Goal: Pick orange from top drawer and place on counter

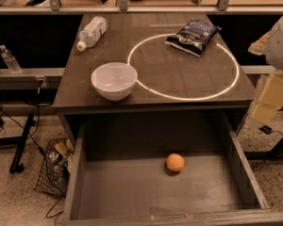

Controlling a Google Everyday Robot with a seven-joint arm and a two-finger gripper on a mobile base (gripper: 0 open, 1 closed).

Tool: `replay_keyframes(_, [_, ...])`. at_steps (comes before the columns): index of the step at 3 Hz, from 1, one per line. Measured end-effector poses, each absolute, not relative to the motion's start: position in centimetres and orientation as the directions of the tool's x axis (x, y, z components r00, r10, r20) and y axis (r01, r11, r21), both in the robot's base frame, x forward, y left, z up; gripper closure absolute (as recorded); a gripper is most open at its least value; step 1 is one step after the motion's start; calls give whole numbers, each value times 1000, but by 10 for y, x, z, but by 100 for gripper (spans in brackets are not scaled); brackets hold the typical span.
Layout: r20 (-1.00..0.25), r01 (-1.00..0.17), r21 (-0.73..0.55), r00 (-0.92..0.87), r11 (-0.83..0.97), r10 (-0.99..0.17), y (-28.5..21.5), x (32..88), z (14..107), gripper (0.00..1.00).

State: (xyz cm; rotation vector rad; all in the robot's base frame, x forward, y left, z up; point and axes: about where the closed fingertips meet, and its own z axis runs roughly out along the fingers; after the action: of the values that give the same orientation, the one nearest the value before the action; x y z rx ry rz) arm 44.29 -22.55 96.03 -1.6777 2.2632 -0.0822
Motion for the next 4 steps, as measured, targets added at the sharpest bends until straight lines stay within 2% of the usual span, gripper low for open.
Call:
replay_keyframes(2, [-274, -891, -129, -390, 436, -879, -239, 457, 862, 0])
replay_keyframes(4, [-247, -837, -70, -512, 542, -823, -239, 445, 766, 0])
